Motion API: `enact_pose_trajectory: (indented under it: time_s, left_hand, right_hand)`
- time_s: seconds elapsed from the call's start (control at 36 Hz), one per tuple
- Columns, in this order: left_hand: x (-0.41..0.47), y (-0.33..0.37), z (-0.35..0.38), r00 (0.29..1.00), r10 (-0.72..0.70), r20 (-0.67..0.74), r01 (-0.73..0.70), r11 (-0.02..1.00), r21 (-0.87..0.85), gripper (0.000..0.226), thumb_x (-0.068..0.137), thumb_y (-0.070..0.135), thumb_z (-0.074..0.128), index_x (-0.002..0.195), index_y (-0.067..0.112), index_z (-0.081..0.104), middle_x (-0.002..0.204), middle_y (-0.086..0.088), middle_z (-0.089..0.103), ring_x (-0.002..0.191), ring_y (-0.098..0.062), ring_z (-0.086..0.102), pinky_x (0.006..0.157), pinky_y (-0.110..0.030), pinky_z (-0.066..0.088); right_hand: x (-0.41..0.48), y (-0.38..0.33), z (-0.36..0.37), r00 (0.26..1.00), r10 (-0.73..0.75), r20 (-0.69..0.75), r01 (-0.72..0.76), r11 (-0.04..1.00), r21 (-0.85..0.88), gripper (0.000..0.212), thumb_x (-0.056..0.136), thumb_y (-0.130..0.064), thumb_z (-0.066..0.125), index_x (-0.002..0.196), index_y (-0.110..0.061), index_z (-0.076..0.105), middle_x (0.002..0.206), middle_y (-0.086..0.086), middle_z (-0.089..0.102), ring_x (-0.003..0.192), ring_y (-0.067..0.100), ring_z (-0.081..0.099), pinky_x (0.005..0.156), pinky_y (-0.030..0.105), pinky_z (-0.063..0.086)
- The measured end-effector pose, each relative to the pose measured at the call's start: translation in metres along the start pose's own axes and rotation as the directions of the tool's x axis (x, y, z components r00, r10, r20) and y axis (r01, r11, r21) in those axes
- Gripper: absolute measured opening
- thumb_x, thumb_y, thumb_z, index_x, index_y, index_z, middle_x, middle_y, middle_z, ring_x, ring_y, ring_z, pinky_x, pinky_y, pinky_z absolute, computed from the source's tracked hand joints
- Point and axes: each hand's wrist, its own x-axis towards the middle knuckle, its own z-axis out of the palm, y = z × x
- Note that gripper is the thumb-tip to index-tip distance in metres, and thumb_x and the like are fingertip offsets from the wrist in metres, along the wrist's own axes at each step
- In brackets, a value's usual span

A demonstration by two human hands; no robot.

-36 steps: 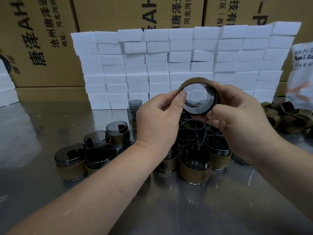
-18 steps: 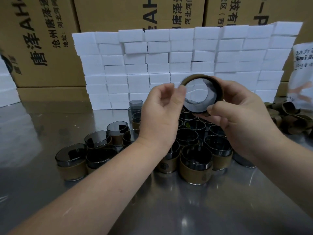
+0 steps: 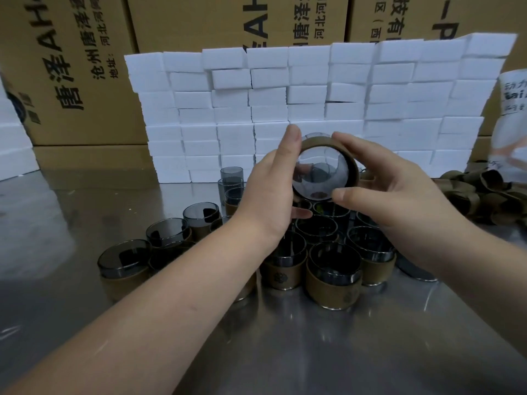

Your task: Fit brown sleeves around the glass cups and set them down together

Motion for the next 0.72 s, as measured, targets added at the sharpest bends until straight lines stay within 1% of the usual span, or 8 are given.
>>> enact_pose_trajectory:
  time_s: [0.11,0.19,0.33,0.39,0.47,0.53,0.61,0.72]
  left_hand:
    - [-0.0009,-0.0012,0.0017,0.996,0.059,-0.060,-0.061,0.998,-0.023,0.051,0.076,0.061,0.039,0.084,0.023,0.072,0.090,-0.006,0.071,0.089,-0.025,0.067,0.080,-0.045,0.054]
    - [-0.0024,0.0002,0.0025,0.985,0.130,-0.115,-0.129,0.992,0.009,0.048,0.078,0.056,0.042,0.085,0.016,0.067,0.093,-0.013,0.070,0.094,-0.030,0.065,0.093,-0.054,0.046]
    - [0.0006,0.0040,0.0030,0.989,0.115,-0.089,-0.114,0.993,0.018,0.028,0.079,0.050,0.047,0.092,0.030,0.063,0.097,0.002,0.068,0.101,-0.022,0.064,0.095,-0.049,0.047]
    - [0.0032,0.0017,0.0013,0.994,0.108,-0.034,-0.109,0.994,-0.006,0.018,0.091,0.039,0.046,0.096,0.034,0.063,0.101,0.009,0.069,0.102,-0.015,0.064,0.093,-0.041,0.050]
    - [0.0037,-0.0005,-0.0020,0.997,0.073,0.038,-0.070,0.995,-0.076,0.023,0.096,0.030,0.042,0.096,0.033,0.065,0.101,0.008,0.071,0.098,-0.013,0.066,0.079,-0.028,0.055]
    - [0.0015,0.0006,-0.0009,0.996,0.074,0.052,-0.070,0.994,-0.080,0.025,0.087,0.040,0.043,0.097,0.031,0.064,0.109,-0.002,0.068,0.105,-0.021,0.063,0.091,-0.036,0.050]
    - [-0.0009,-0.0002,0.0014,0.995,0.086,0.047,-0.082,0.994,-0.078,0.027,0.076,0.050,0.046,0.086,0.032,0.063,0.097,0.003,0.067,0.102,-0.023,0.063,0.097,-0.047,0.046]
    - [-0.0024,-0.0012,0.0025,0.989,0.145,0.022,-0.144,0.989,-0.045,0.027,0.078,0.051,0.042,0.082,0.030,0.060,0.087,0.004,0.064,0.088,-0.017,0.063,0.088,-0.042,0.050]
  right_hand:
    - [-0.0001,0.0021,-0.0034,0.998,-0.012,0.057,0.009,0.998,0.055,0.076,0.063,-0.044,0.073,0.129,-0.052,0.037,0.136,-0.008,0.052,0.105,-0.002,0.062,0.096,0.028,0.046]
    - [0.0025,0.0036,-0.0029,0.998,-0.019,0.064,0.020,1.000,-0.015,0.083,0.066,-0.052,0.068,0.139,-0.041,0.030,0.125,-0.028,0.054,0.098,-0.017,0.057,0.082,0.008,0.047]
    - [0.0075,0.0055,-0.0082,0.998,-0.017,0.064,0.014,0.999,0.048,0.037,0.064,-0.058,0.062,0.099,-0.045,0.062,0.104,-0.027,0.066,0.106,0.001,0.061,0.098,0.036,0.047]
    - [0.0072,0.0063,-0.0097,1.000,-0.017,0.019,0.017,1.000,0.020,0.058,0.055,-0.070,0.069,0.106,-0.045,0.058,0.114,-0.025,0.063,0.111,0.001,0.058,0.099,0.036,0.044]
    - [0.0071,0.0069,-0.0096,0.999,-0.032,-0.031,0.030,0.998,-0.050,0.086,0.049,-0.067,0.069,0.128,-0.037,0.050,0.116,-0.026,0.061,0.095,-0.003,0.063,0.087,0.028,0.045]
    - [0.0061,0.0059,-0.0086,0.999,-0.037,-0.012,0.036,0.996,-0.078,0.098,0.049,-0.061,0.069,0.138,-0.029,0.043,0.113,-0.026,0.062,0.087,0.000,0.066,0.082,0.023,0.049]
    - [0.0038,0.0048,-0.0050,0.999,-0.042,0.013,0.043,0.997,-0.070,0.097,0.043,-0.058,0.071,0.134,-0.035,0.043,0.118,-0.022,0.057,0.093,0.005,0.066,0.077,0.017,0.053]
    - [0.0028,0.0005,-0.0032,0.998,-0.020,0.067,0.019,1.000,0.015,0.076,0.041,-0.052,0.074,0.112,-0.044,0.048,0.125,-0.015,0.054,0.103,0.015,0.064,0.085,0.027,0.055]
